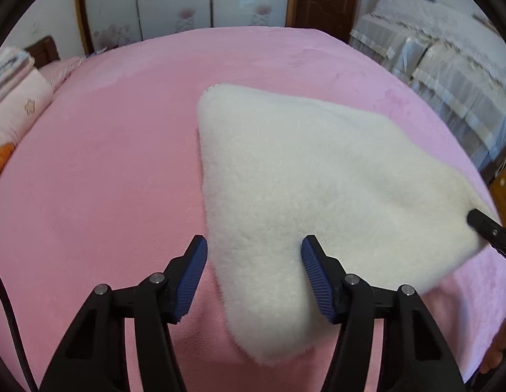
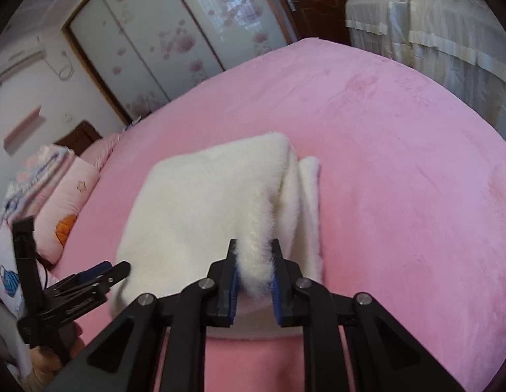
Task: Fold large clothes
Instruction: 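Press the folded bundle flat with the right tool and open it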
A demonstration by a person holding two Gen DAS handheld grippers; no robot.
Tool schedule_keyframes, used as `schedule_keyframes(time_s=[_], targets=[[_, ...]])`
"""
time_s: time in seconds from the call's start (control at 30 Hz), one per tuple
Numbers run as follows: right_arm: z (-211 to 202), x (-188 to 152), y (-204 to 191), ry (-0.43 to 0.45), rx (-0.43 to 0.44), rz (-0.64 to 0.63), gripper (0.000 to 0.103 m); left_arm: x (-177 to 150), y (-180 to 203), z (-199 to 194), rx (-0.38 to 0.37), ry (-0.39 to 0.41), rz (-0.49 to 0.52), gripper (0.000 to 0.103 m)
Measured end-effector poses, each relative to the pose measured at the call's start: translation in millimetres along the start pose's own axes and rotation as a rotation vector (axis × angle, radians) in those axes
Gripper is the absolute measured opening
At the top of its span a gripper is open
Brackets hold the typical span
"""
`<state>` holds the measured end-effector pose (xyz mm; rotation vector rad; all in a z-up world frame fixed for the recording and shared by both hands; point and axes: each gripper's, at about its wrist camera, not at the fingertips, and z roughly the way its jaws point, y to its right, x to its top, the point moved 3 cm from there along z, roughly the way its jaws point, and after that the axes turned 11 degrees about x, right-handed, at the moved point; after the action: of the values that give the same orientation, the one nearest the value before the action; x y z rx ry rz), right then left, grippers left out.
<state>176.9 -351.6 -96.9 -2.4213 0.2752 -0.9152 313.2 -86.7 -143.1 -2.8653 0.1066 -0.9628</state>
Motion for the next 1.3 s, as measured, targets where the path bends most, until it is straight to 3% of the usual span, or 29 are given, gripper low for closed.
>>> schedule_keyframes(time_s=[0.1,0.13,0.2,0.3,0.37,0.43,0.5,0.53,0.57,0.73,0.9,0.93,0.97,1.07,1.13,1.23,1.3], targets=[[35,-45,42,-0.097,-0.076,0.114,0.015,-17,14,8,-0.020,-0.037,0.045,0.059],[41,-53,50,-0.091,-0.072,0.137,0.016,-22,15,7,-0.026,-0.044,0.046,0.059],[40,-54,47,-0.070,-0.076,0.132,0.016,-28,14,4,-0.012,-0.018,0.061,0.059],[35,-49,29,-0.087,-0.149,0.046,0.021,-29,10,-6,-0.007,-0.016,0.087,0.059],[26,-40,17,-0.095,-0.186,0.007,0.036,-22,16,-15,-0.016,-0.027,0.113,0.059],[12,-23,7,-0.055,-0.168,-0.026,0.042,-14,12,-25,-0.060,-0.031,0.125,0.066],[4,0,0,-0.019,-0.132,-0.039,0.056,4,10,-29,-0.106,-0.023,0.107,0.073],[5,14,-2,-0.002,-0.116,-0.039,0.065,14,6,-30,-0.125,-0.014,0.092,0.073],[7,27,0,0.012,-0.111,-0.035,0.067,25,2,-29,-0.132,-0.008,0.078,0.073],[64,94,16,-0.011,-0.116,-0.027,0.067,73,-9,10,-0.099,-0.032,0.032,0.073],[132,120,44,-0.133,-0.183,0.027,0.067,109,-5,55,-0.110,-0.092,-0.013,0.073],[142,118,50,-0.171,-0.179,0.039,0.058,114,-2,61,-0.109,-0.097,-0.012,0.073],[150,115,54,-0.206,-0.135,0.045,0.028,117,0,65,-0.116,-0.102,-0.012,0.073],[132,115,52,-0.134,-0.173,0.006,0.020,116,1,72,-0.118,-0.097,-0.007,0.073],[133,104,61,-0.138,-0.199,0.015,0.021,110,4,81,-0.125,-0.093,0.005,0.074],[129,100,69,-0.129,-0.224,0.047,0.045,107,-1,89,-0.148,-0.101,-0.031,0.074],[117,102,62,-0.116,-0.217,0.050,0.047,106,-6,85,-0.151,-0.115,-0.055,0.074]])
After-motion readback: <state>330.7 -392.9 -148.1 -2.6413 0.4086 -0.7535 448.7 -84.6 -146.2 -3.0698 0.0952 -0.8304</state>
